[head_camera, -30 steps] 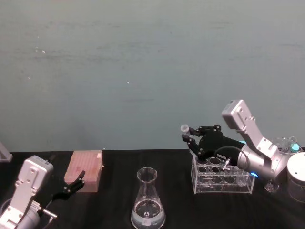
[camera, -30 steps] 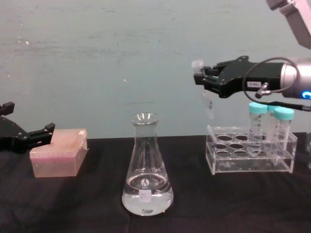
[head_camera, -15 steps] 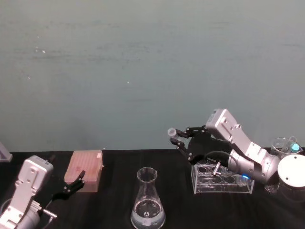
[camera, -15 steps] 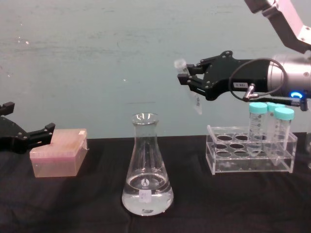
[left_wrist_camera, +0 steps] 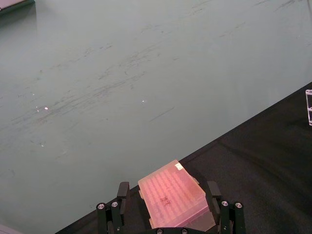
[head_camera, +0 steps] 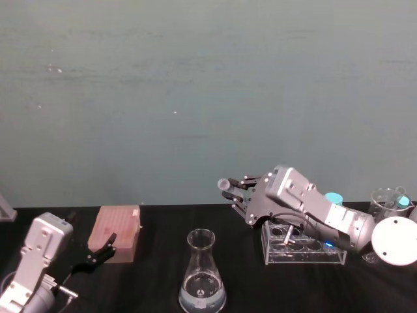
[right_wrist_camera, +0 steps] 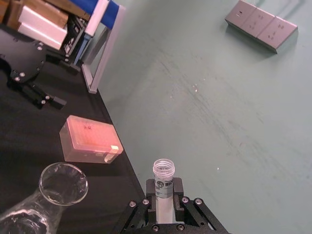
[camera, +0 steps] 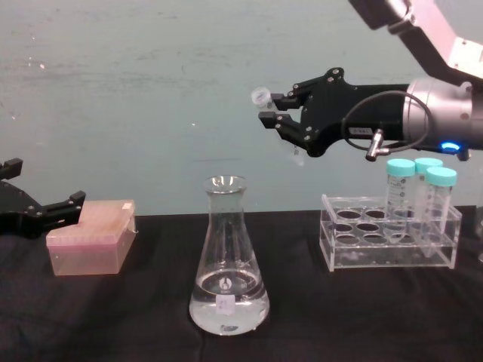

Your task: Pour the liquid from the test tube into the beaker using one hand.

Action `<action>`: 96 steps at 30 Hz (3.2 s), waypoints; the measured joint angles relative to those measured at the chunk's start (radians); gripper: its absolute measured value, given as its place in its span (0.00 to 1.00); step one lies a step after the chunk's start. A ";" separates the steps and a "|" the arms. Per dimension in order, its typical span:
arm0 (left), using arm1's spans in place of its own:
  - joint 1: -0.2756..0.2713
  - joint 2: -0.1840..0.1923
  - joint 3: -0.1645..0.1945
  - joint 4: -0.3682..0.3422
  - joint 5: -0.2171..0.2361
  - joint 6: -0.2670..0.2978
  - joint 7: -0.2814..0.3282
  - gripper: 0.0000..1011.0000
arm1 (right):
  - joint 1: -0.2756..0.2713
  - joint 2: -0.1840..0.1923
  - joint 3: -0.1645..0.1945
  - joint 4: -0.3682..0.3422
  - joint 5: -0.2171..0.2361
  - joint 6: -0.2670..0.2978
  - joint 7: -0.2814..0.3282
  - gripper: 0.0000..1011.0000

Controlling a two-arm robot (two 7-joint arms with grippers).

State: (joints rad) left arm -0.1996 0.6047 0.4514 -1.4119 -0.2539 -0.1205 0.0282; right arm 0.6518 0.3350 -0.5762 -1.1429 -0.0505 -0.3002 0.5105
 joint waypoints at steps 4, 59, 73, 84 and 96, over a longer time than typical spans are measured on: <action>0.000 0.000 0.000 0.000 0.000 0.000 0.000 0.99 | -0.003 0.006 -0.010 -0.014 -0.041 -0.012 -0.017 0.19; 0.000 0.000 0.000 0.000 0.000 0.000 0.000 0.99 | -0.053 0.074 -0.114 -0.142 -0.548 -0.123 -0.283 0.19; 0.000 0.000 0.000 0.000 0.000 0.000 0.000 0.99 | -0.042 0.079 -0.146 -0.132 -0.624 -0.138 -0.328 0.19; 0.000 0.000 0.000 0.000 0.000 0.000 0.000 0.99 | -0.033 0.083 -0.163 -0.120 -0.656 -0.147 -0.352 0.19; 0.000 0.000 0.000 0.000 0.000 0.000 0.000 0.99 | -0.023 0.079 -0.180 -0.106 -0.706 -0.133 -0.393 0.19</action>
State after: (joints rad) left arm -0.1995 0.6047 0.4514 -1.4120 -0.2539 -0.1205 0.0283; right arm 0.6289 0.4143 -0.7565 -1.2493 -0.7570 -0.4335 0.1173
